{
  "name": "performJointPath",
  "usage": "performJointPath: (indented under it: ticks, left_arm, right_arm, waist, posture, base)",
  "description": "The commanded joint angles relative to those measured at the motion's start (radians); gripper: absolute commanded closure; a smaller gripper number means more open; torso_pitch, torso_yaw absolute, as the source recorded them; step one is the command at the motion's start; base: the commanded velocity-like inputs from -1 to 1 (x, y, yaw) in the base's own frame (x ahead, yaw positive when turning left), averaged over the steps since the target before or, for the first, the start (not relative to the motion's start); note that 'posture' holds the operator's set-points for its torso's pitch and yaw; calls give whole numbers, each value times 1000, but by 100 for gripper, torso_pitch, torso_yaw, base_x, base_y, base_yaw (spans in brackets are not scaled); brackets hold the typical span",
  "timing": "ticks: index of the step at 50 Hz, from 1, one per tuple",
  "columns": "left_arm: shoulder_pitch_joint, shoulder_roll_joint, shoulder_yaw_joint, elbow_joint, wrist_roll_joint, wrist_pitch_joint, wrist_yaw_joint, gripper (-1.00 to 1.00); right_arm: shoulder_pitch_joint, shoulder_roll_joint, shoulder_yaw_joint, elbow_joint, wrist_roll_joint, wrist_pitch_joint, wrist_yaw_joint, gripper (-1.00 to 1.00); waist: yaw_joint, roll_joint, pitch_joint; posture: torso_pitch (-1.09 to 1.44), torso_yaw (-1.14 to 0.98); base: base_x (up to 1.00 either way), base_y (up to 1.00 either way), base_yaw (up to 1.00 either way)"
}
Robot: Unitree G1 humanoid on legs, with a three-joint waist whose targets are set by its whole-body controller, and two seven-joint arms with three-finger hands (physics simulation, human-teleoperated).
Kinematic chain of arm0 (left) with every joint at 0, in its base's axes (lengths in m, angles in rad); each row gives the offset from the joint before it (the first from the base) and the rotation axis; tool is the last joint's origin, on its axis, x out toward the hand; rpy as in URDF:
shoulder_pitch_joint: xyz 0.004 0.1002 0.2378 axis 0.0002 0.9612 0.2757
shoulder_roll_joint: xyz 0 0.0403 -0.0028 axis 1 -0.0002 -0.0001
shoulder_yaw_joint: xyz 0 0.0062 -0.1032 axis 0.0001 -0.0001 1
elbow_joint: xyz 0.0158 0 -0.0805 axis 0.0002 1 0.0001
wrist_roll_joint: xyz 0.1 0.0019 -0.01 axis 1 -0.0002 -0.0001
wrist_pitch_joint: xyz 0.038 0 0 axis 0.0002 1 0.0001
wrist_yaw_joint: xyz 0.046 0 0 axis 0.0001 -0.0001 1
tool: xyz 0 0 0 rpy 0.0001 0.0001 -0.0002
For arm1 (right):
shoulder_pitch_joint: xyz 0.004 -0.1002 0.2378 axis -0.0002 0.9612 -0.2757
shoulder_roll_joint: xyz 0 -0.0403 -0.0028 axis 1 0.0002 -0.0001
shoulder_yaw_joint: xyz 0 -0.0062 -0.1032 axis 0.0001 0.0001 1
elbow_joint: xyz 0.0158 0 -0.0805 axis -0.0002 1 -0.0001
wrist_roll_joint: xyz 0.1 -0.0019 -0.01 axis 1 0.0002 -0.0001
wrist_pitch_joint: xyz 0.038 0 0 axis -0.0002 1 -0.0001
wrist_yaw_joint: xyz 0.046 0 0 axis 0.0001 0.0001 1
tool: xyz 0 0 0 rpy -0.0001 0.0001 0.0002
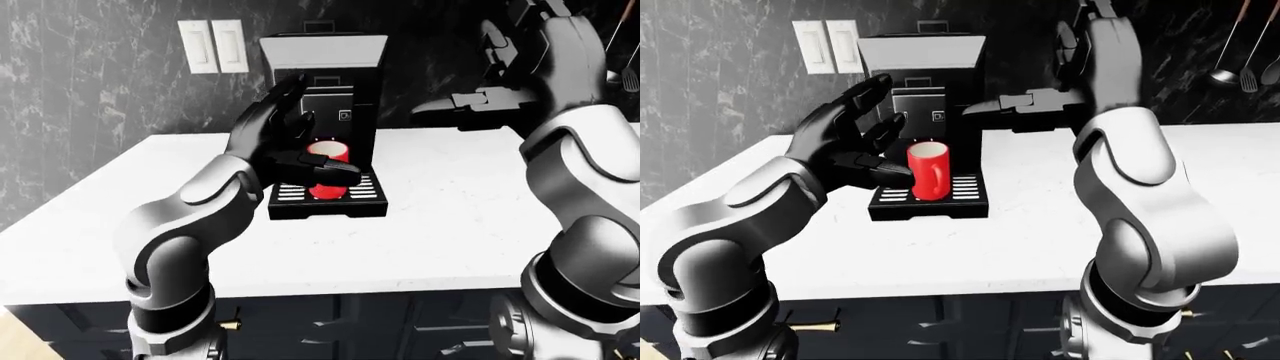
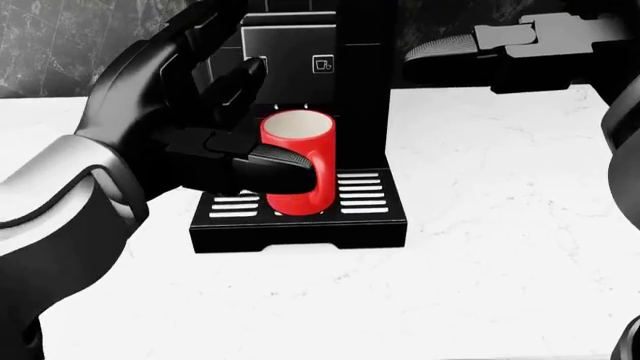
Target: Press the button on the coffee machine to serve coffee.
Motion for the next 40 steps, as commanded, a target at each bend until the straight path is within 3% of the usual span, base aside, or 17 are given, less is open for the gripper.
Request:
performJointPath:
  ticks: [1,40]
  left_arm:
    - [-30,6,8,-4,33,-42,-27,-100]
    - [-44,-37,0,134,187,-123,-156,-100]
  right_arm:
    - [-28,-8,-6,-9,-3,-27,-2,-100]
    - [-31,-13,-9,-8,8,-27,-8,-100]
  waist:
    - [0,-3,-9]
    - [-1,-8,-10]
  posture:
    - [-39,0]
    - [-39,0]
  base:
    - [0,0,0]
    - [0,0,0]
